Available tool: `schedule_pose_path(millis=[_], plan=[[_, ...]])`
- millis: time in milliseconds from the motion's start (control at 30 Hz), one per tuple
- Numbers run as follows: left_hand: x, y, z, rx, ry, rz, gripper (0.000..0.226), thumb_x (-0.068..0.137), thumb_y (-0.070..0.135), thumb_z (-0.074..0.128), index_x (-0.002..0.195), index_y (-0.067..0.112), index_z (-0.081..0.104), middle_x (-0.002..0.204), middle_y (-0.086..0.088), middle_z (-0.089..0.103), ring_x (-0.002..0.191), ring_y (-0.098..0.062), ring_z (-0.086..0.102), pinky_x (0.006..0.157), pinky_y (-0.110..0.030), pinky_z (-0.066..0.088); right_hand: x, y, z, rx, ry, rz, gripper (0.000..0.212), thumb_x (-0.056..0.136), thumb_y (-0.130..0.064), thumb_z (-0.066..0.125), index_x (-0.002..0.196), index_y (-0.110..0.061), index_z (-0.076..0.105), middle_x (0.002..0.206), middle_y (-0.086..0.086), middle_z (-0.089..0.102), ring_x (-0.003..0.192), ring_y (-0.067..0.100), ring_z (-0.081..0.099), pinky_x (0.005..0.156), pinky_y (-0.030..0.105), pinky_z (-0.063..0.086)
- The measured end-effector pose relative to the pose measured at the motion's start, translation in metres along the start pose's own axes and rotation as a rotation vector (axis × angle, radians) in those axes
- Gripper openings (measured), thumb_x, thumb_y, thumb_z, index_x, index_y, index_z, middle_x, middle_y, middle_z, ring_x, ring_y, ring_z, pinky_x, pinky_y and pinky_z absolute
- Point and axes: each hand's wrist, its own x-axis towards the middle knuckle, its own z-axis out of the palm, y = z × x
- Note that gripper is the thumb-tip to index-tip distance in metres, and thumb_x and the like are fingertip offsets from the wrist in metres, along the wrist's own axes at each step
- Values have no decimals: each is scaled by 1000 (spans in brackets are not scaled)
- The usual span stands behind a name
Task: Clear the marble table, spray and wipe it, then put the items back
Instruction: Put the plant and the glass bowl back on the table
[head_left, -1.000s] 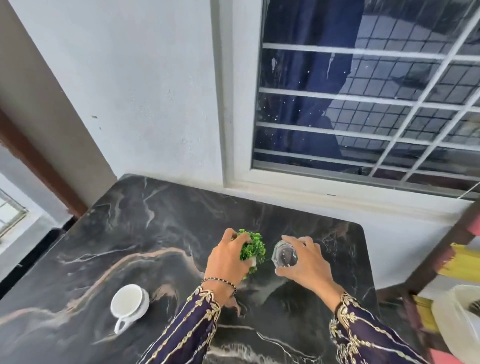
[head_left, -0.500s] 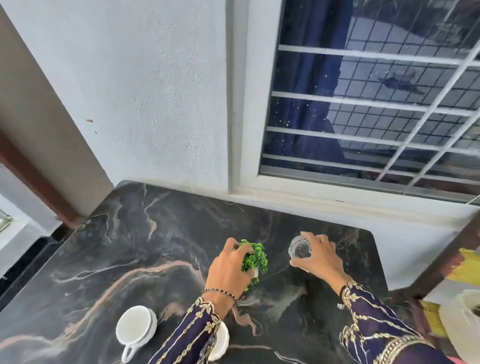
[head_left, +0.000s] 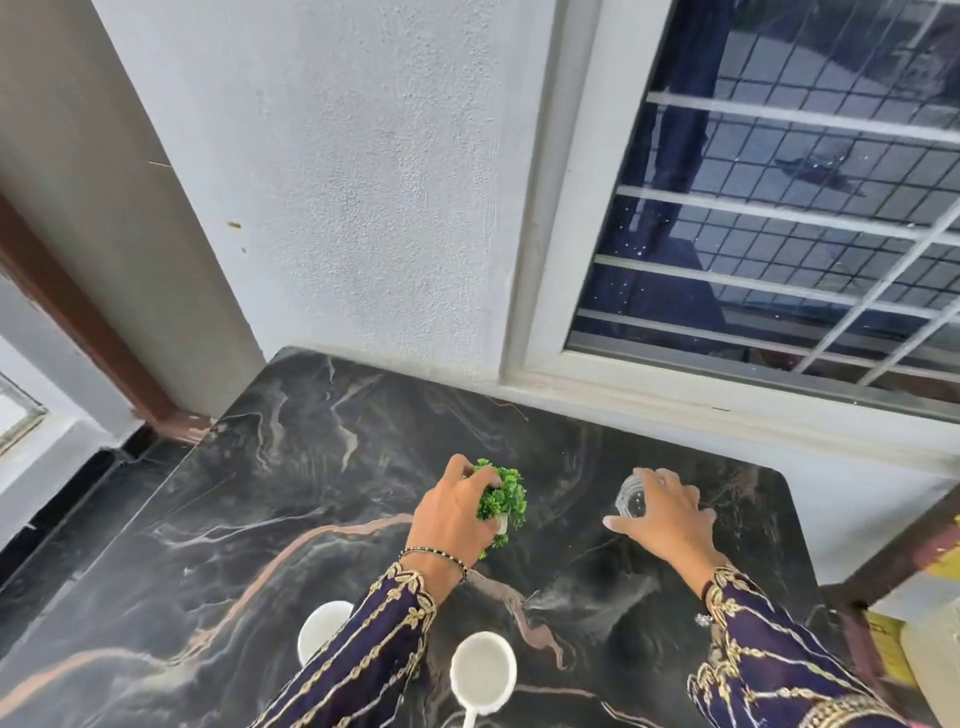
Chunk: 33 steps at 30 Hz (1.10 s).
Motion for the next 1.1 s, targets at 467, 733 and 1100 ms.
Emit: schedule_pose_path(millis=[467, 733, 1100], plan=[[24, -67, -32, 56, -5, -70, 41, 83, 24, 67, 122, 26, 55, 125, 2, 46, 96, -26, 63, 82, -40, 55, -11, -159, 40, 212, -113, -349, 77, 84, -51, 77, 149, -28, 42, 152, -3, 40, 135, 21, 41, 110, 38, 40], [64, -113, -61, 137, 30, -62, 44, 84, 18, 64, 126, 23, 53, 129, -2, 45, 101, -28, 61, 79, -41, 53, 4, -253, 50, 656, -269, -384, 74, 82, -16, 79, 139, -47, 45, 109, -9, 68, 76, 0, 68, 75, 13, 50], [117, -186, -100, 123, 77, 8, 53, 83, 14, 68, 132, 25, 50, 135, -2, 45, 105, -29, 62, 84, -40, 56, 46, -344, 65, 886, -193, -329, 66, 85, -14, 77, 140, -41, 50, 112, -8, 71, 92, 0, 68, 79, 15, 50]])
